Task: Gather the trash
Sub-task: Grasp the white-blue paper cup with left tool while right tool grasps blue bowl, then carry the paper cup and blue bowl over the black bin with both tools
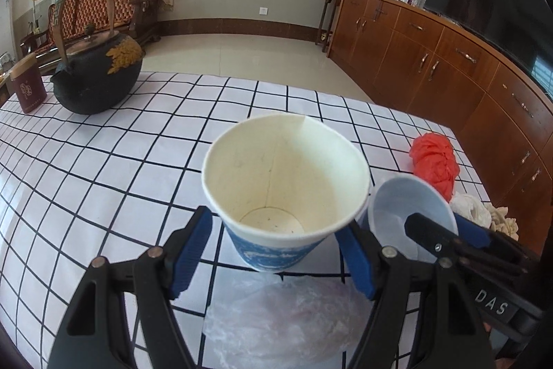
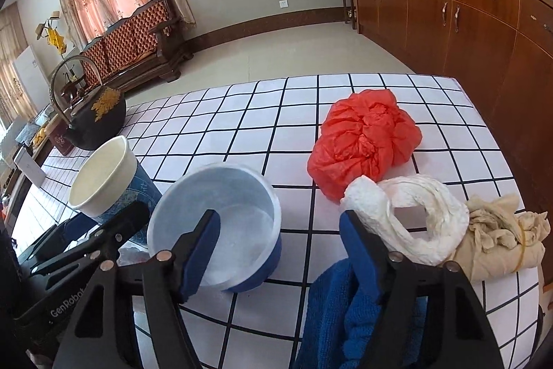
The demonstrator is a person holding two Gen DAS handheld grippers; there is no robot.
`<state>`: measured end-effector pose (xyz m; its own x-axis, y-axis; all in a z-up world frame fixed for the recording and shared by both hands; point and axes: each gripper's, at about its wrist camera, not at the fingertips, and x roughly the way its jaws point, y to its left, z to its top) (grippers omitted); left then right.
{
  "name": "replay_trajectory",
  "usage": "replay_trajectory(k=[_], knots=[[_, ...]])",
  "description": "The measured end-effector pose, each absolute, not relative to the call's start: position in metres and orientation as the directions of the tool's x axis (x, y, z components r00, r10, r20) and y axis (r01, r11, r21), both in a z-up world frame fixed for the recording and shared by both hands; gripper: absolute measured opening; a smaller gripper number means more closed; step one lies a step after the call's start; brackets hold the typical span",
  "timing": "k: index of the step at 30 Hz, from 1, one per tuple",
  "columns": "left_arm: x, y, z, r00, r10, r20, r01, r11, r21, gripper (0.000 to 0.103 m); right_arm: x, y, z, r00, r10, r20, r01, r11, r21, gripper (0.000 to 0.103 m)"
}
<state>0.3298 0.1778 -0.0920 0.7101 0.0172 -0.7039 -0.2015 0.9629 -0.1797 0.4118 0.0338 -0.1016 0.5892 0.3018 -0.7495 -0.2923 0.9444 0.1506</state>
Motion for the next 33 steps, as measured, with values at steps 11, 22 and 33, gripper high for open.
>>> replay_trajectory(k=[11, 22, 33], knots=[[0.323, 0.18, -0.083, 0.77, 0.034, -0.637, -0.201, 0.961, -0.191, 0.059, 0.414, 0.039, -0.109, 0.569, 0.33, -0.753, -0.311, 0.934, 0.175, 0.011], [0.298, 0.182, -0.056, 0.825, 0.081, -0.559, -0.205, 0.965, -0.163, 0.059, 0.397, 0.034, -0.083, 0.61, 0.363, -0.705, -0.314, 0.927, 0.206, 0.01], [0.266, 0.173, -0.039, 0.848, 0.076, -0.525, -0.191, 0.967, -0.169, 0.059, 0.359, 0.009, -0.05, 0.644, 0.368, -0.671, -0.304, 0.928, 0.217, 0.01]])
